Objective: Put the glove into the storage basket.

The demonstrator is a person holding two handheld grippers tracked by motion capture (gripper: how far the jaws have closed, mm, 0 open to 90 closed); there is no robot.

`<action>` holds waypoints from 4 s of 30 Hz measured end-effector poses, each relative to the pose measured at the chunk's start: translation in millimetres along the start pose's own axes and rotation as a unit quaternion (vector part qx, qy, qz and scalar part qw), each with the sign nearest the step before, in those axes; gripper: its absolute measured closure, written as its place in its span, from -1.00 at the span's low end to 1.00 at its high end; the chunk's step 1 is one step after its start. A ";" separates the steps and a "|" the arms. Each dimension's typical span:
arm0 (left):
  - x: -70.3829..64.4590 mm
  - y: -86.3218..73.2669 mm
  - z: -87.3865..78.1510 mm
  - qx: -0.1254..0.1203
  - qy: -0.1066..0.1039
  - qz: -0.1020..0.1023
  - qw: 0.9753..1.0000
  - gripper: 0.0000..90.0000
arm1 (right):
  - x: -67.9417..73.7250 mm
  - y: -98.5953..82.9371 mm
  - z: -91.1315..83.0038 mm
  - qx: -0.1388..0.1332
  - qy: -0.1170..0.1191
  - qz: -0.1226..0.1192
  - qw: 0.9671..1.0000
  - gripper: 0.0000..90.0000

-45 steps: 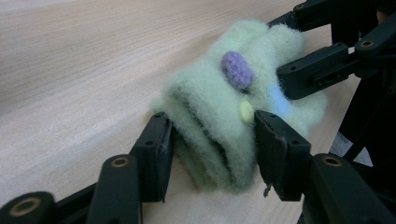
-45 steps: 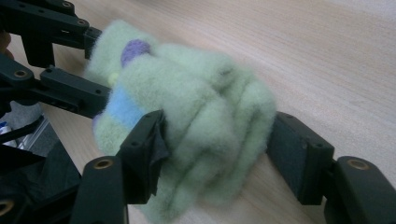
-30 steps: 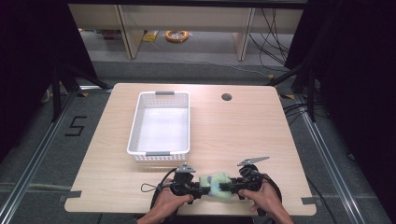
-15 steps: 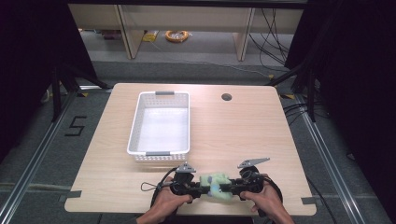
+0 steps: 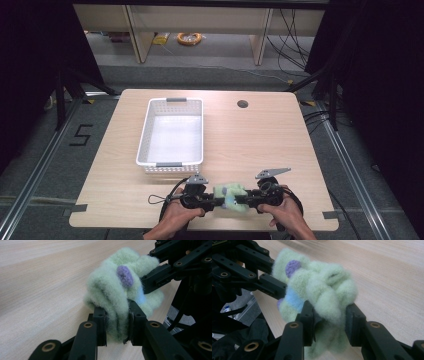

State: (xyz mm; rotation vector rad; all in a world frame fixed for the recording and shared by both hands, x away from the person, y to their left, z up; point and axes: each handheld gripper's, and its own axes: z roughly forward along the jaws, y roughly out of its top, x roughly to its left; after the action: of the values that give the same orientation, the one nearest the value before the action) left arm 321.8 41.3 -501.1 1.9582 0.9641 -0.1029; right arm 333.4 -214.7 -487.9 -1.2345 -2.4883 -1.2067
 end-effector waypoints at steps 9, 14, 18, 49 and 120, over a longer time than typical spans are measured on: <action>-2.6 1.8 -14.3 -0.014 0.009 0.008 1.000 0.61 | 10.0 8.8 -1.6 -0.004 0.004 -0.002 1.000 0.46; -0.8 7.3 -26.1 -0.025 0.003 0.015 1.000 0.61 | 13.7 19.0 -2.9 -0.013 0.004 -0.028 1.000 0.46; 1.3 14.7 -39.3 -0.042 0.007 0.011 0.999 0.61 | 19.0 32.0 -3.7 -0.018 0.000 -0.038 0.999 0.46; 30.1 81.3 -113.8 -0.070 0.039 0.021 0.997 0.61 | 53.5 144.3 -2.4 -0.017 -0.006 -0.077 0.997 0.46; 160.8 81.0 -100.2 0.067 0.156 -0.084 0.982 0.58 | 25.1 224.7 157.5 0.125 -0.048 -0.024 0.991 0.45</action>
State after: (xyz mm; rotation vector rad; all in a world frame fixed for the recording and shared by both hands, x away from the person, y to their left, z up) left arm 456.9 190.3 -455.7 2.0515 1.3585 0.0475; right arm 513.3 -9.9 -447.9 -1.1978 -2.6519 -0.8288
